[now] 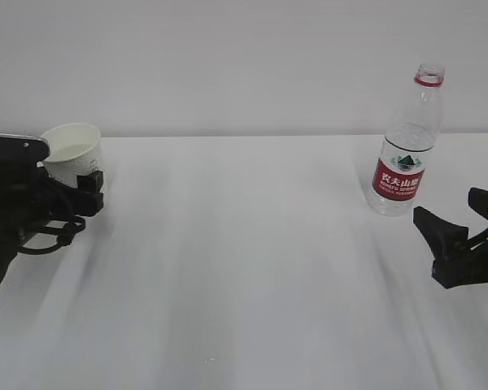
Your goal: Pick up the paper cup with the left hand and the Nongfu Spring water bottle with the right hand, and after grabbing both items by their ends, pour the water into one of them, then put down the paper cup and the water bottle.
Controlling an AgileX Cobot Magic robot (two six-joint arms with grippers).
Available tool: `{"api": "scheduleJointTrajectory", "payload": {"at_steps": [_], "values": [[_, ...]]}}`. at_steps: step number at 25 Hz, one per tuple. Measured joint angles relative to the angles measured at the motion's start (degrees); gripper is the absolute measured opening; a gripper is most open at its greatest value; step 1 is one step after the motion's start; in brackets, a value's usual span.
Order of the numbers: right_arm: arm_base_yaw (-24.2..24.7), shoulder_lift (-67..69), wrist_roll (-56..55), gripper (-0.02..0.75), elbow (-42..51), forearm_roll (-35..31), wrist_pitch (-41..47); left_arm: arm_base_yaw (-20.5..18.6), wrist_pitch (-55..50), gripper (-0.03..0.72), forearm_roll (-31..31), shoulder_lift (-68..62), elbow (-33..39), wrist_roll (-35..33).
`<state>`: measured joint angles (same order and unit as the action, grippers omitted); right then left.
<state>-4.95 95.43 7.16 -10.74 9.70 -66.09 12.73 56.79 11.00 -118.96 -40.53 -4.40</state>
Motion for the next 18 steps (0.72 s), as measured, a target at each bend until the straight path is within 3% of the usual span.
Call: {"api": "scheduleJointTrajectory", "payload": {"at_steps": [18], "values": [[0.00,0.00,-2.47,0.589,0.37,1.90,0.00,1.91,-2.05,0.674,0.00,15.79,14.93,0.00]]}}
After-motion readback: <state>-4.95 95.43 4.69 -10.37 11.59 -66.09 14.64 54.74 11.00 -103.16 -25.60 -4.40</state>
